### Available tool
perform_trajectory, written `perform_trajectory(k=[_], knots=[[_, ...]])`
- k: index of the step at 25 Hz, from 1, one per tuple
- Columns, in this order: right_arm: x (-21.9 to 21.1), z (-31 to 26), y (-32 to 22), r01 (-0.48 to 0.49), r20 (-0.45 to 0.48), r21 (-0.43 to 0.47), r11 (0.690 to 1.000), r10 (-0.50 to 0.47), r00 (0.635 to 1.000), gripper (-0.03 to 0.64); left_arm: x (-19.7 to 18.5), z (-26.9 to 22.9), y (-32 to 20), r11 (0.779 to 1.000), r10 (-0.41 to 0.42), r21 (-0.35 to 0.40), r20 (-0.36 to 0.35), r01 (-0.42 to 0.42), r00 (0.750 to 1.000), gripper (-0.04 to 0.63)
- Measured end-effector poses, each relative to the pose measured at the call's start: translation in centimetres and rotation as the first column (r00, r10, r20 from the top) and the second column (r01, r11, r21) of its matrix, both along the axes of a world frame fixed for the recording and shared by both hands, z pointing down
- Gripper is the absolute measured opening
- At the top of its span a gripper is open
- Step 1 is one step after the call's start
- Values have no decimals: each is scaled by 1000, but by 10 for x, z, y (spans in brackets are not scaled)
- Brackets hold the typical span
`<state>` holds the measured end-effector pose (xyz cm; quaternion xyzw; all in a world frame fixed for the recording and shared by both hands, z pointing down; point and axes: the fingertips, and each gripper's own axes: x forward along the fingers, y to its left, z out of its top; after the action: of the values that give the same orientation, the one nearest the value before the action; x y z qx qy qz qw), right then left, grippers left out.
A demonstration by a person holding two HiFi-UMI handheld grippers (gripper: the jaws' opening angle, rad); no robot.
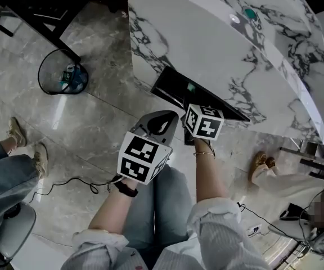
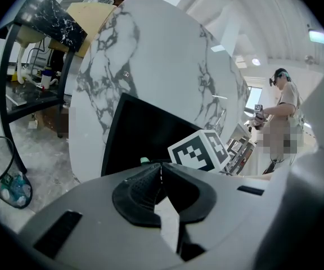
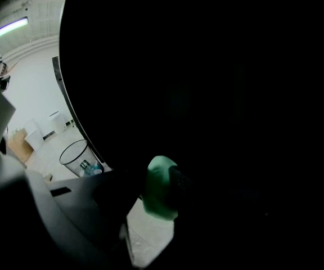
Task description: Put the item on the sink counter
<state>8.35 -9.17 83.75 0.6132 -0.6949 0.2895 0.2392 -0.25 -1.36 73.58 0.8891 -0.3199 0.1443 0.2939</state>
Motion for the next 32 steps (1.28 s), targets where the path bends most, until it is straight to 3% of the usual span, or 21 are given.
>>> perform_trajectory(k=[16,32], knots=[[-14,-18,11,19,47,-72,997,-16,999,147,0,-26,3,999,17,-46,54,-15,998,20],[-25,-148,73,-12,158,-204,979,45,986,147,6,-174,6,995,57,-82,99,-49,993,20]])
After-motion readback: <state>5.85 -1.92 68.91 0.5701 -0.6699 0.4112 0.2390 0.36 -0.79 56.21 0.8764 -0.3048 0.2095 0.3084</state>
